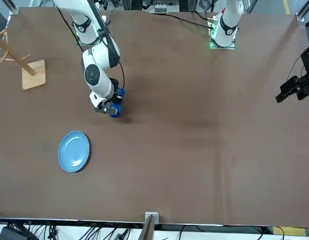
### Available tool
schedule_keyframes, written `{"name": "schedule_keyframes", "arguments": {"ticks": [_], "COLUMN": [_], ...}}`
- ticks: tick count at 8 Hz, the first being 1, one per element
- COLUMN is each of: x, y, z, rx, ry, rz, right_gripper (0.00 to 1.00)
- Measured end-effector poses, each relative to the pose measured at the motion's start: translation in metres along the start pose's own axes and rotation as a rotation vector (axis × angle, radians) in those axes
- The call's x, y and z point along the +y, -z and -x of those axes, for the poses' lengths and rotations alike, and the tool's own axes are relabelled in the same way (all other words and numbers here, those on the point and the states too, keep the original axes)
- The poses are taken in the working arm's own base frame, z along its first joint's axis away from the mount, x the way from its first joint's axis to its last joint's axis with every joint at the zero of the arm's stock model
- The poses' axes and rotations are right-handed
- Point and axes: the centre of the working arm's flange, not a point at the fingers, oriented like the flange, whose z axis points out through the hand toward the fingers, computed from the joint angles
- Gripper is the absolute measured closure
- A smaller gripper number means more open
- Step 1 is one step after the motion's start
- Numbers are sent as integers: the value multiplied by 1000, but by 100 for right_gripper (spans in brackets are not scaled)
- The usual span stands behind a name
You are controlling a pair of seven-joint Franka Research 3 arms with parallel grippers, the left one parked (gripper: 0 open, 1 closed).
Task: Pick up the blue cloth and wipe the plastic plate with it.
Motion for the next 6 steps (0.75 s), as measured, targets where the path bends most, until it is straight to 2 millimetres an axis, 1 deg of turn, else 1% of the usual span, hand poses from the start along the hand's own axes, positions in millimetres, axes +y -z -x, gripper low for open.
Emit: {"name": "schedule_keyframes", "arguments": {"ticks": [1, 3, 4, 5, 6], "x": [-1, -4, 3, 20, 45], "y": [6, 25, 37, 51, 65], "z": [-5, -20, -33, -53, -76], "rx": [16, 59, 96, 141, 181], "ry": [-1, 0, 8, 17, 32], "rz": [-7, -23, -10, 17, 53], "right_gripper": [63, 28, 10, 0, 0]}}
